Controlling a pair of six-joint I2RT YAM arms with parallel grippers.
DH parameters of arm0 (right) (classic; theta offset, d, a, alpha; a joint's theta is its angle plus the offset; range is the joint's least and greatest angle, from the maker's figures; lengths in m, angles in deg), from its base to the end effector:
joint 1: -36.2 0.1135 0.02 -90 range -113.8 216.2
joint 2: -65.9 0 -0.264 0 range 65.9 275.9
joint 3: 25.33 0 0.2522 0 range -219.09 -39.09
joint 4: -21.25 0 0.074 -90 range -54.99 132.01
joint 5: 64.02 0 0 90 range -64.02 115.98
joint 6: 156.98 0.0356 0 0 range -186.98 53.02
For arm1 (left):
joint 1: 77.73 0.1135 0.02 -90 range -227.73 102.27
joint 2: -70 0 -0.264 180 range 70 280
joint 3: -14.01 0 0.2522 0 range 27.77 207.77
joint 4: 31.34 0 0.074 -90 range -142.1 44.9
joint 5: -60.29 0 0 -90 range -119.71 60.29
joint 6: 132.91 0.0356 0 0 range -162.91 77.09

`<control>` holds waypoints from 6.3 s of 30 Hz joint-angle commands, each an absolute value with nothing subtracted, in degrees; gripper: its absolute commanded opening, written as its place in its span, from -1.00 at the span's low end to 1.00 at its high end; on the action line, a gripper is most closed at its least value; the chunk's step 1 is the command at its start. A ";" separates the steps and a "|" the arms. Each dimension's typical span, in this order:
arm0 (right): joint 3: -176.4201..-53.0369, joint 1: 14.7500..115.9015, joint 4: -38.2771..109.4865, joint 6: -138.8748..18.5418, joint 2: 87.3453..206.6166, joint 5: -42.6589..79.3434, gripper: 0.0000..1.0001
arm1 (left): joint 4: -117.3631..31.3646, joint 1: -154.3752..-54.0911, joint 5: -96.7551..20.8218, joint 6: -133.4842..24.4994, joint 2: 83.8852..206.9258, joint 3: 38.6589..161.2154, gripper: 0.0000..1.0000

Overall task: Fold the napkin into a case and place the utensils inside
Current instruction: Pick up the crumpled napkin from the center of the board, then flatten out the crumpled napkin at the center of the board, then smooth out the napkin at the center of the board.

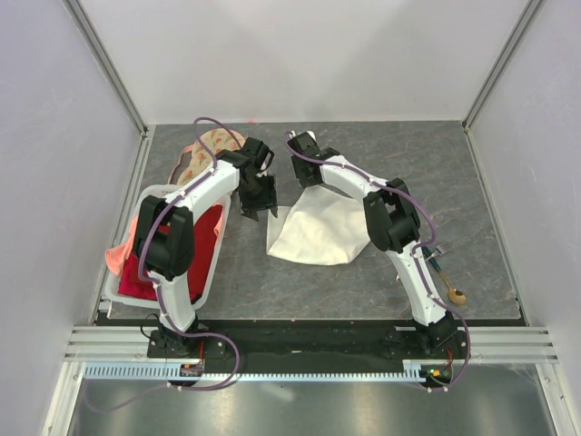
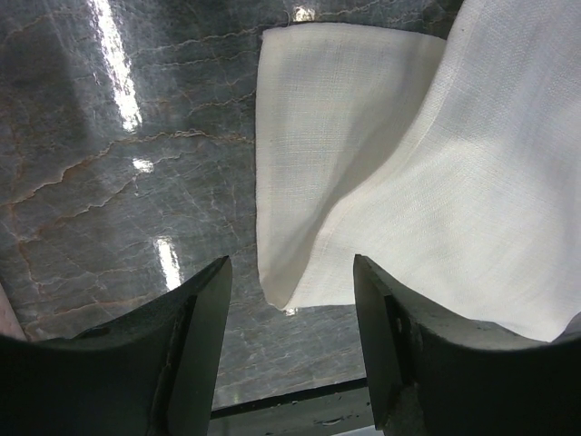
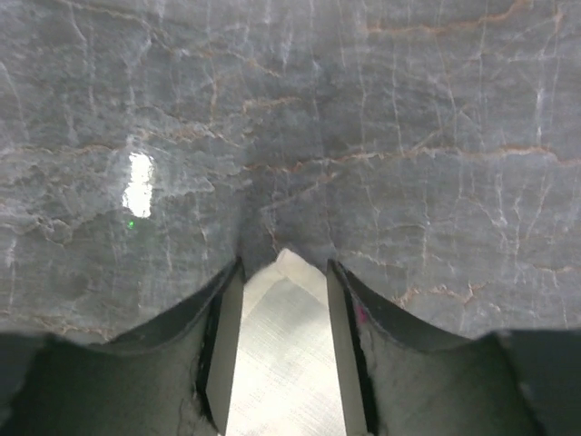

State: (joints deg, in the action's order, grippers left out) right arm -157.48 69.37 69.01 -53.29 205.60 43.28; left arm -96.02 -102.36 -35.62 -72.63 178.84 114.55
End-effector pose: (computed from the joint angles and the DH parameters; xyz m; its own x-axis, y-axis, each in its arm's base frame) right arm 0.4518 0.2827 0.1623 -0.7588 -0.2260 -0.6108 -0.2070 0.9729 -0.1029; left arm 0.3501 -0.1645 0.2223 -0.9740 -0.0959 -0.2054 -0.0471 0.9719 -0.2306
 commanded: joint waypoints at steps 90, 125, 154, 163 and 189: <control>-132.08 63.27 103.65 -35.09 99.73 46.62 -1.00 | -92.21 -109.64 -33.66 -79.74 115.60 114.50 -0.96; -156.48 42.53 71.30 -45.97 190.42 43.14 -1.00 | -67.62 -97.60 -22.06 -72.71 199.98 149.50 -0.96; -124.03 47.25 84.93 -42.54 162.72 32.85 0.47 | -79.64 -103.65 -36.81 -71.47 172.58 123.70 0.06; -88.25 60.27 84.23 -35.52 133.79 26.16 -0.57 | -82.28 -114.03 -41.30 -76.30 154.47 103.12 -0.04; -73.63 65.11 72.61 -23.13 138.06 36.51 -1.00 | -83.07 -115.70 -43.77 -80.71 154.55 99.22 -0.21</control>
State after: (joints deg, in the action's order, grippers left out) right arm -74.60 65.08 68.66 -27.67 139.77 27.63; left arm -83.17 -115.49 -43.55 -79.53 153.68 96.41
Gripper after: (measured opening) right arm 0.007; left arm 0.395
